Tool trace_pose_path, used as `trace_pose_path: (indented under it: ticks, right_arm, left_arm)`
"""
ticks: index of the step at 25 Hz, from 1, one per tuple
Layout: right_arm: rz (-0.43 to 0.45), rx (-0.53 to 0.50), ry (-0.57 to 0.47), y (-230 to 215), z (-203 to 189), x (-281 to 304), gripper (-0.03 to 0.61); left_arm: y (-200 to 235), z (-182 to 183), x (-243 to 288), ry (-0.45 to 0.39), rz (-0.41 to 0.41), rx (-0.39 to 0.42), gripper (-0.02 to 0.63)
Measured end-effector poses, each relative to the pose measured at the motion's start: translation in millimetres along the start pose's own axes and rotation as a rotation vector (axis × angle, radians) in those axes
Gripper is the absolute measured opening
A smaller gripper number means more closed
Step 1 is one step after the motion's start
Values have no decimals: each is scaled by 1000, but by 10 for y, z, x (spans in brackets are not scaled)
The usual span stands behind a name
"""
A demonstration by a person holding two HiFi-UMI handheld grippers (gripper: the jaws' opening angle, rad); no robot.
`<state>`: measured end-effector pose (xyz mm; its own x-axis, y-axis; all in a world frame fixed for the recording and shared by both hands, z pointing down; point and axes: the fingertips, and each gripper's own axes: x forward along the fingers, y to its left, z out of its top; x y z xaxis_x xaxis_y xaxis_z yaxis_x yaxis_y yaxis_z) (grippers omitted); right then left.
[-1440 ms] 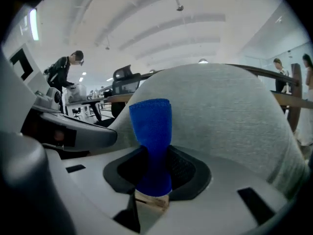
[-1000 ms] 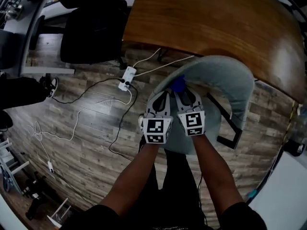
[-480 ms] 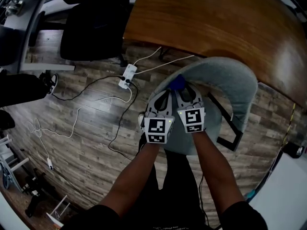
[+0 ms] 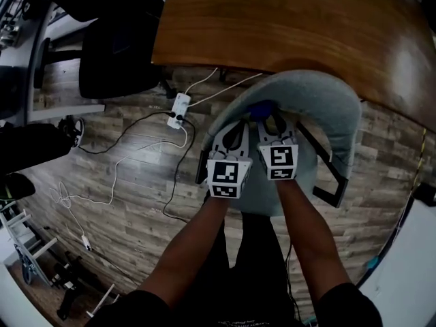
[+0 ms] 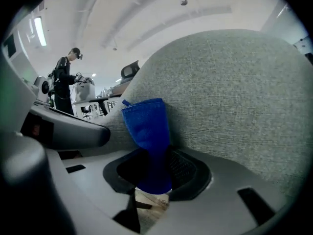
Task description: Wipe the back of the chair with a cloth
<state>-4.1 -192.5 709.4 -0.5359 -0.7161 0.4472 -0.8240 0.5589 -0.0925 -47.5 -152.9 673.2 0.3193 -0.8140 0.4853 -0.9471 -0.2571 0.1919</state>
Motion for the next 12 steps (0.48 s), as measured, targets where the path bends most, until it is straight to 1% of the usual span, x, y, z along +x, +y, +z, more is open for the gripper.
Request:
trace_pose_path:
  ticks: [4,6,8,12]
  right_arm:
    - [-68,42,1,-262,-40,-58,124]
    - [-97,70,1,-384,-67,-84,124]
    - [-130,96,-1,-524,-89,-132,124]
    - [-198,134,4,-810,-152,-300,124]
  left_arm:
    - [-266,70,174,3,-74,47,3]
    - [-348,89,251,7,-93,64,3]
    - [-426,99,315,13,-109,67,3]
    - [-686,129,391,16,-176,75,3]
